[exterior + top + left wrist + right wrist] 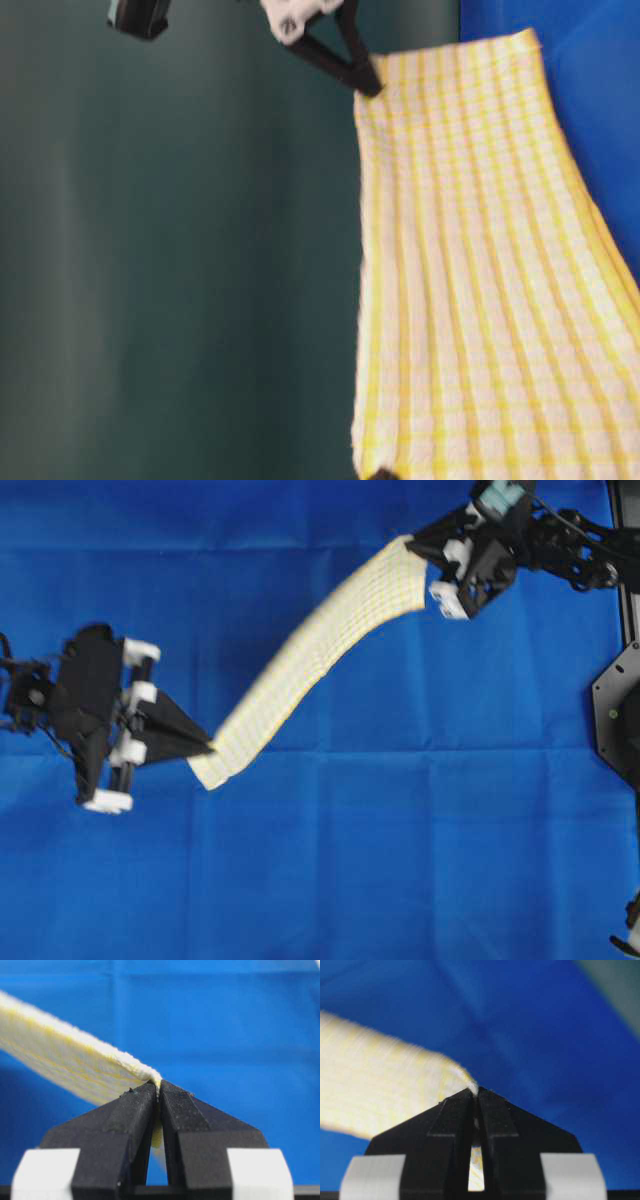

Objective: Fold the yellow towel.
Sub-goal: 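Lift the towel and rotate it vertical, right gripper moving to top, then lay the towel strip down vertically and open both grippers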

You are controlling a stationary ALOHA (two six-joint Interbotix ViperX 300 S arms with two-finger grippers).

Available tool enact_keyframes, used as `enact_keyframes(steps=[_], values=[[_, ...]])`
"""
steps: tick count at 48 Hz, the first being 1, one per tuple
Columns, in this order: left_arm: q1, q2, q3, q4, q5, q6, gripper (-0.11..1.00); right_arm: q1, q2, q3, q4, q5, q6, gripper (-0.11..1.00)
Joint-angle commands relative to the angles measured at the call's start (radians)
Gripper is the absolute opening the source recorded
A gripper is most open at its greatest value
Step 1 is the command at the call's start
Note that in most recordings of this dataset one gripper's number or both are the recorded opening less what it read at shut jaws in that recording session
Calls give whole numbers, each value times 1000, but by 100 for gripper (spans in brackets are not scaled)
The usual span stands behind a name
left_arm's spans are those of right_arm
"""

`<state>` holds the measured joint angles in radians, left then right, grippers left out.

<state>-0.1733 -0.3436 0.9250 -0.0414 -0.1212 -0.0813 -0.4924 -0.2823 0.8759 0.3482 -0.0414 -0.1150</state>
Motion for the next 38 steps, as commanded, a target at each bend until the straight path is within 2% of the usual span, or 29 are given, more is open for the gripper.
enact_keyframes(steps=[1, 17, 29, 38], values=[[-29, 38, -61, 0, -18, 2, 2, -31, 26, -57, -18, -18, -2, 2], [-78, 229, -250, 0, -26, 23, 2, -94, 133, -183, -78, -20, -3, 2], [-80, 373, -431, 0, -28, 124, 2, -118, 169, -230, -107, -21, -3, 2], [-83, 443, -532, 0, -20, 161, 2, -126, 172, -235, -112, -21, -3, 2]])
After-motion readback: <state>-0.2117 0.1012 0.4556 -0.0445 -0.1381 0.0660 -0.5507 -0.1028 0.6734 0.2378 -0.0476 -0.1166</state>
